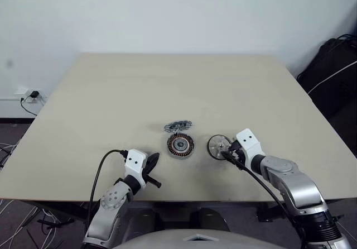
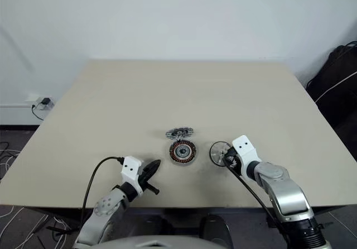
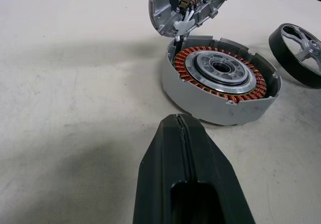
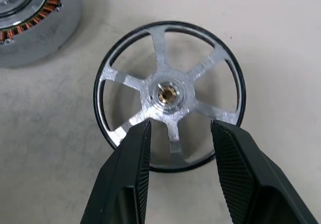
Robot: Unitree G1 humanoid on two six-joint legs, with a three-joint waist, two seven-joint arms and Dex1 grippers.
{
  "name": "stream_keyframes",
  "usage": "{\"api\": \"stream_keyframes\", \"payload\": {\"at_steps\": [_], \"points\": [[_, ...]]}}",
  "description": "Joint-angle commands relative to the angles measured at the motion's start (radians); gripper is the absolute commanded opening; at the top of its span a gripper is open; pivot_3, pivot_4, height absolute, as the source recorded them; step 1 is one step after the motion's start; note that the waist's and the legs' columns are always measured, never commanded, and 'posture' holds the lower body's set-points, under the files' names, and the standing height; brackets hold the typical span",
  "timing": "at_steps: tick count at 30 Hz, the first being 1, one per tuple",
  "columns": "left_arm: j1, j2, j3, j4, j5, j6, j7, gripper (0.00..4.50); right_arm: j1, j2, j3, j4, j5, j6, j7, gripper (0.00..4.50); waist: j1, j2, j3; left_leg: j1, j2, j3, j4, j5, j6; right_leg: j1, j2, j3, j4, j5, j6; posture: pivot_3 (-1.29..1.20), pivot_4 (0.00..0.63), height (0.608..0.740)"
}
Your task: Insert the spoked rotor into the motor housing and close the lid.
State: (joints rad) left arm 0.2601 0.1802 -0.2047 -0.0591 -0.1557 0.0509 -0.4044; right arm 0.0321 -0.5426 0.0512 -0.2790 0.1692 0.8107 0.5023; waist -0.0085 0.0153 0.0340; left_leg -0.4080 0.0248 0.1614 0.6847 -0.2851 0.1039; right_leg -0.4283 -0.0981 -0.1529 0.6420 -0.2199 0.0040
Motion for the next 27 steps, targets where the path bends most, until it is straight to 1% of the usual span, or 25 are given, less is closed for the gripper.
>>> {"api": "stream_keyframes", "payload": {"at_steps": [1, 10, 13, 17, 18, 23, 27], "points": [[-0.016, -0.004, 0.001, -0.04, 0.005, -0.018, -0.004, 0.0, -0.002, -0.012, -0.03, -0.01, 0.008, -0.016, 0.004, 2.0, 0.0, 0.0, 0.0, 0.0, 0.0, 0.0, 0.0, 0.0, 0.0, 0.0, 0.0, 0.0, 0.0, 0.0, 0.0, 0.0, 0.0, 0.74], [-0.026, -0.005, 0.001, -0.038, 0.006, -0.017, -0.005, 0.0, -0.003, 0.002, -0.007, 0.002, 0.002, -0.021, -0.001, 2.0, 0.0, 0.0, 0.0, 0.0, 0.0, 0.0, 0.0, 0.0, -0.001, 0.0, 0.0, 0.0, 0.0, 0.0, 0.0, 0.0, 0.0, 0.74], [-0.027, -0.005, 0.001, -0.039, 0.006, -0.017, -0.004, 0.0, -0.009, 0.006, 0.003, 0.008, -0.002, -0.026, -0.002, 1.43, 0.0, 0.0, 0.0, 0.0, 0.0, 0.0, 0.001, 0.0, -0.001, 0.0, 0.0, 0.0, 0.0, 0.0, 0.0, 0.0, 0.0, 0.74], [-0.028, -0.005, 0.003, -0.041, 0.007, -0.017, -0.002, 0.0, -0.016, 0.008, 0.009, 0.021, -0.004, -0.037, -0.001, 0.1, 0.0, 0.0, 0.0, 0.0, 0.0, 0.0, 0.001, 0.001, -0.001, 0.0, 0.0, 0.0, 0.0, 0.0, 0.0, 0.0, 0.0, 0.74], [-0.028, -0.005, 0.003, -0.042, 0.007, -0.017, -0.001, 0.0, -0.018, 0.008, 0.01, 0.024, -0.004, -0.04, -0.001, 0.02, 0.0, 0.0, 0.0, 0.0, 0.0, 0.0, 0.001, 0.001, -0.001, 0.0, 0.0, 0.0, 0.0, 0.0, 0.0, 0.0, 0.0, 0.74], [-0.026, -0.005, 0.004, -0.043, 0.007, -0.019, 0.001, 0.0, -0.031, -0.014, 0.008, 0.013, -0.007, -0.06, 0.014, 0.02, 0.0, 0.0, 0.0, 0.0, 0.0, 0.0, 0.001, 0.001, -0.002, 0.0, 0.0, 0.0, 0.001, 0.0, 0.0, 0.0, 0.0, 0.74], [-0.026, -0.005, 0.003, -0.044, 0.006, -0.019, 0.002, 0.0, -0.058, -0.093, 0.036, -0.066, -0.004, -0.07, 0.094, 0.02, 0.0, 0.0, 0.0, 0.0, 0.0, 0.0, 0.002, 0.001, -0.001, 0.0, 0.0, 0.0, 0.001, 0.0, 0.001, 0.0, 0.0, 0.74]]}}
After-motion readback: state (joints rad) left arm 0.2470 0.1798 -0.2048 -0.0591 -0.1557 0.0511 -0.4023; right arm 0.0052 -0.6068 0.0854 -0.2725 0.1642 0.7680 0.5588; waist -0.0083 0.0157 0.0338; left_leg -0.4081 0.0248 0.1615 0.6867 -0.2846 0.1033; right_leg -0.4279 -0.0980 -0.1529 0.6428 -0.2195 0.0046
